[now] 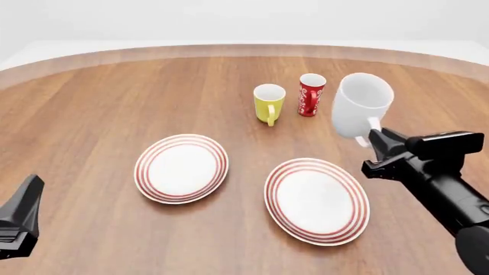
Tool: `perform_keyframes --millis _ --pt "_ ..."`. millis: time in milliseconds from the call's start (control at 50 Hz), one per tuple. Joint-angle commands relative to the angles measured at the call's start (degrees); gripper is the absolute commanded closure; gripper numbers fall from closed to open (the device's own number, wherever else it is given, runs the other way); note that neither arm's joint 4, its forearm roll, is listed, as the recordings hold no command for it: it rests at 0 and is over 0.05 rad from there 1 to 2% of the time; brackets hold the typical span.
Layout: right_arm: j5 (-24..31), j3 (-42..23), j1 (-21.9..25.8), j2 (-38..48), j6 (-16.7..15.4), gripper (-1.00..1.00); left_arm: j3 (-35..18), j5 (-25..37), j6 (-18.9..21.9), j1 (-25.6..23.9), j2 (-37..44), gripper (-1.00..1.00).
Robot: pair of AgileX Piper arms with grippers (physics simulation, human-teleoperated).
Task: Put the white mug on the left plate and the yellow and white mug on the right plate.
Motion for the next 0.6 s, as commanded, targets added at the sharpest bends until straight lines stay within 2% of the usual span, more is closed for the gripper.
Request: perform_keyframes --millis 20,340,520,600 --pt "4.67 -1.4 3.95 -5.31 0.01 1.0 0.0 0.0 0.0 0.0 0.0 -1.0" --pt "7.46 -4.76 9.98 -5.72 -0.3 1.0 0.0 0.0 0.0 0.0 0.0 -1.0" --pt "8.4 -6.64 13.35 -5.22 -1.04 1.0 0.0 0.0 0.0 0.0 0.0 -1.0" --pt "8.41 -8.0 14.94 -3.94 -2.3 1.0 0.0 0.0 0.0 0.0 0.0 -1.0"
